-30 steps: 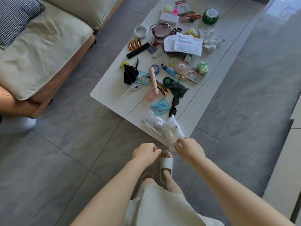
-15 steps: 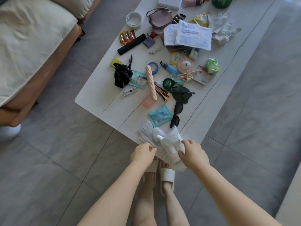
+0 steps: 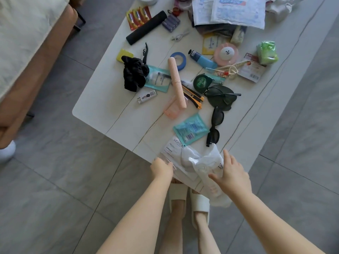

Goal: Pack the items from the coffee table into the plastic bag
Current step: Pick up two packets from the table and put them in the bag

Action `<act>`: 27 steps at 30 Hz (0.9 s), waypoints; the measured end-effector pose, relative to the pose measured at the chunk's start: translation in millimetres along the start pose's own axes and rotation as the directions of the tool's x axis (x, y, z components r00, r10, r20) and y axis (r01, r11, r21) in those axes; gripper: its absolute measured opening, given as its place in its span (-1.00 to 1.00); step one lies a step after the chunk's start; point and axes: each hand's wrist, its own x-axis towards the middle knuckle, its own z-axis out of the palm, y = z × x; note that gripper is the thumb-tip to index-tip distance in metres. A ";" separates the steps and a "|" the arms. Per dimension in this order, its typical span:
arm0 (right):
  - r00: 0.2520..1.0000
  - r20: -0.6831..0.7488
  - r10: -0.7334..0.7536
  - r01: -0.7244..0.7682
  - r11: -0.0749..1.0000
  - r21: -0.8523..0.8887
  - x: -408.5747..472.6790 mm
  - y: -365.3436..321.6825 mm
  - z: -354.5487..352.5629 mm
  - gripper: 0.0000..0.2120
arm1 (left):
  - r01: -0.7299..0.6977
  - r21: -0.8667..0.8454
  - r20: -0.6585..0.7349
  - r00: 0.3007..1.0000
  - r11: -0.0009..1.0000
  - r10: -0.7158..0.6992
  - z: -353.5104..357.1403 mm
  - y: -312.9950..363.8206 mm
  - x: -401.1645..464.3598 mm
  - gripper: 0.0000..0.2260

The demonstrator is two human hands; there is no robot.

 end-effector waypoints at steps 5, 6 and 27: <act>0.996 0.005 0.092 -0.092 0.996 0.014 7.9 5.6 8.1 -0.11 | 0.051 -0.186 -0.022 0.998 0.981 -0.055 15.0 4.0 9.8 -0.57; 0.994 0.015 0.108 -0.108 0.994 0.027 9.3 6.8 9.6 -0.10 | 0.052 -0.198 -0.027 0.998 0.979 -0.058 17.0 4.5 11.2 -0.57; 0.997 0.045 0.062 -0.073 0.943 0.324 -3.8 -1.6 -6.3 -0.70 | -0.183 -0.048 -0.115 0.977 0.982 0.177 1.0 6.3 8.6 -0.67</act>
